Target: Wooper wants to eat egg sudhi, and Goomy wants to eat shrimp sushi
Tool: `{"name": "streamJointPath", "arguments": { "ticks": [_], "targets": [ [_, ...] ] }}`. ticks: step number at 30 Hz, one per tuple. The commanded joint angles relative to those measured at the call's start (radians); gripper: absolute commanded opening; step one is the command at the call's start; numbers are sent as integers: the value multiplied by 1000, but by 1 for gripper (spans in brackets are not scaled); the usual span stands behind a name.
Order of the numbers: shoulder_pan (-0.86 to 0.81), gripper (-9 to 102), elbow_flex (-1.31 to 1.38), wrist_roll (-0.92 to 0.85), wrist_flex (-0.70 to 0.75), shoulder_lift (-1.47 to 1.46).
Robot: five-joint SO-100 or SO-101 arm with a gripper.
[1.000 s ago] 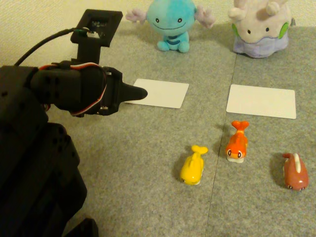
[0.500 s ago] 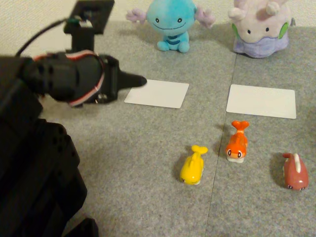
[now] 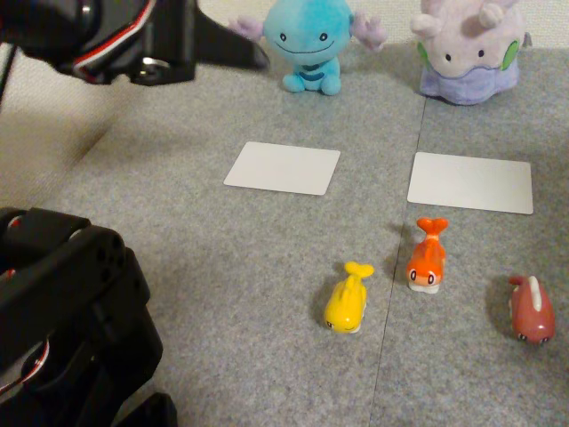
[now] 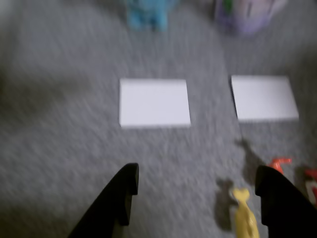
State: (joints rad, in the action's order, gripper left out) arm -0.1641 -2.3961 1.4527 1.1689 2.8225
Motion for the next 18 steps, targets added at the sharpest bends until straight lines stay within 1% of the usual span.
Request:
{"name": "streamJointPath", "arguments": {
  "ticks": [1, 4, 6, 9, 14, 16, 18],
  "targets": [
    [-6, 28, 95, -84, 49, -183],
    [-9, 28, 152, -172, 118, -331],
    [-49, 28, 184, -229, 184, -416],
    [-178, 28, 209, -368, 229, -508],
    [-457, 28, 213, -660, 209, -626],
    [-522, 28, 213, -726, 213, -660],
    [-546, 28, 213, -750, 222, -686]
  ]
}}
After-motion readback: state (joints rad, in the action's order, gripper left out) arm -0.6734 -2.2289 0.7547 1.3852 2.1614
